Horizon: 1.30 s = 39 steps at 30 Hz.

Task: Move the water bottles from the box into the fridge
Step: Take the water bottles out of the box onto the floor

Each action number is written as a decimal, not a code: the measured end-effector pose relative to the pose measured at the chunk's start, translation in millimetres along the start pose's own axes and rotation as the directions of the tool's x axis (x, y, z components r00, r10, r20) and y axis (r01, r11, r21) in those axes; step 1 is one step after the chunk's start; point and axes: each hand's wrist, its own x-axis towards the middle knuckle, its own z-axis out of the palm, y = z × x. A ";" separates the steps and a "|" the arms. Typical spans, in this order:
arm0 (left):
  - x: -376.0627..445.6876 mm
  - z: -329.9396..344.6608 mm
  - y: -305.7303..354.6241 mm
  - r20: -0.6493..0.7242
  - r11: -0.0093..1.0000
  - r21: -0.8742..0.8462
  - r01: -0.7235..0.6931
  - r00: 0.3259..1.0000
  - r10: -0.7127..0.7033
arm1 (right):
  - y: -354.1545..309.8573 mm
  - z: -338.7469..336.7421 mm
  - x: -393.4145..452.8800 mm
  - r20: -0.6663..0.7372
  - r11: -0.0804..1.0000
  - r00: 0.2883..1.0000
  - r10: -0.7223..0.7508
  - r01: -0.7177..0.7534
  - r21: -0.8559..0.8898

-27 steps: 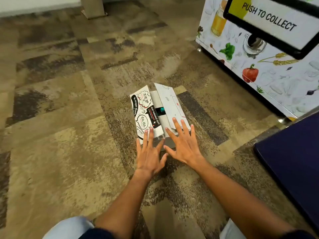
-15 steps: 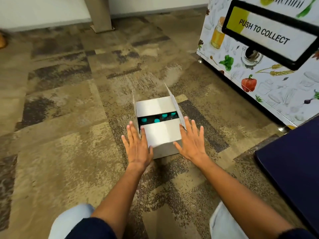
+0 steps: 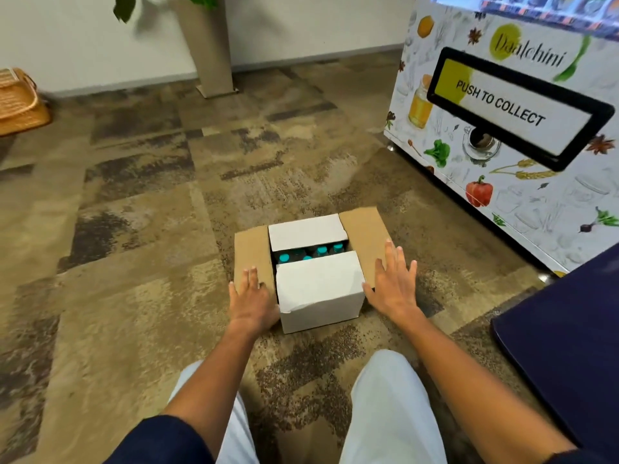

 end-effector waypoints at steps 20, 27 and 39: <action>199.4 14.5 4.8 0.082 0.994 -0.070 -0.085 0.992 0.090 | -49.5 80.8 130.2 0.274 0.951 0.955 -0.117 0.028 0.308; 227.8 -0.9 2.1 0.130 0.994 -0.113 -0.013 0.991 0.028 | -51.6 81.7 136.1 0.281 0.954 0.956 -0.081 -0.007 0.301; 249.4 9.7 -0.6 0.036 0.994 -0.062 -0.088 0.995 0.090 | -56.3 94.7 132.0 0.138 0.958 0.989 -0.048 0.007 0.286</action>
